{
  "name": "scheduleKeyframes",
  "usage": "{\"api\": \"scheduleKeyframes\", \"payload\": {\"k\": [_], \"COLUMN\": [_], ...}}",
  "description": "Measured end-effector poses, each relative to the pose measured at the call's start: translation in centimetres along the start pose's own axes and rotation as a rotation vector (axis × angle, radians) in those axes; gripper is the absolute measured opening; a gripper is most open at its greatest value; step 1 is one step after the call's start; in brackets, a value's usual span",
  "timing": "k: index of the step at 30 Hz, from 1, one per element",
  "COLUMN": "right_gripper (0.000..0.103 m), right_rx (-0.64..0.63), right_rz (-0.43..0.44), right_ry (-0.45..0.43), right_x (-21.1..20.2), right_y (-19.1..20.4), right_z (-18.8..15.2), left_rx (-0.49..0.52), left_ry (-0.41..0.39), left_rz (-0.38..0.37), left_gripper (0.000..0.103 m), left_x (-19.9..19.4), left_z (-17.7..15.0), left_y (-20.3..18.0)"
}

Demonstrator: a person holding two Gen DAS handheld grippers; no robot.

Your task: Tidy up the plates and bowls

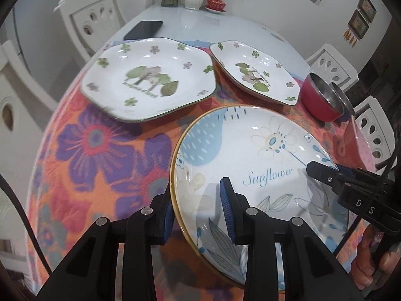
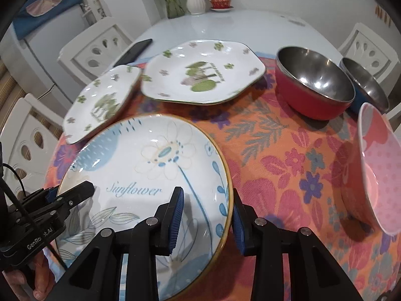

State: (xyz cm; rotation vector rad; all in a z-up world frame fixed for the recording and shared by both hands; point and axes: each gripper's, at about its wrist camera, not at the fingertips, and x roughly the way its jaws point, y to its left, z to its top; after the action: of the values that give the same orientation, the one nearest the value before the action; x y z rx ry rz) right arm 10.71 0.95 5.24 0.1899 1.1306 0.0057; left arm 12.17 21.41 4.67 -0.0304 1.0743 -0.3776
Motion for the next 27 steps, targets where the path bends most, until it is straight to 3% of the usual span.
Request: {"api": "scheduleKeyframes", "payload": {"k": [12, 22, 27], "right_gripper": [0.035, 0.035, 0.035], "right_rx": [-0.064, -0.124, -0.143], "right_rz": [0.068, 0.064, 0.075], "right_ry": [0.073, 0.105, 0.101], "right_x": [-0.8, 0.0, -2.1], "right_y": [6.3, 7.1, 6.4], "right_z": [-6.6, -8.8, -9.2], "left_rx": [-0.035, -0.102, -0.135], "left_ry": [-0.017, -0.007, -0.055], "left_rz": [0.088, 0.123, 0.197], "left_gripper": [0.030, 0.030, 0.031], "left_x": [-4.8, -3.8, -6.4], "left_z": [-5.4, -8.0, -8.2], "left_y": [3.9, 4.9, 5.3]}}
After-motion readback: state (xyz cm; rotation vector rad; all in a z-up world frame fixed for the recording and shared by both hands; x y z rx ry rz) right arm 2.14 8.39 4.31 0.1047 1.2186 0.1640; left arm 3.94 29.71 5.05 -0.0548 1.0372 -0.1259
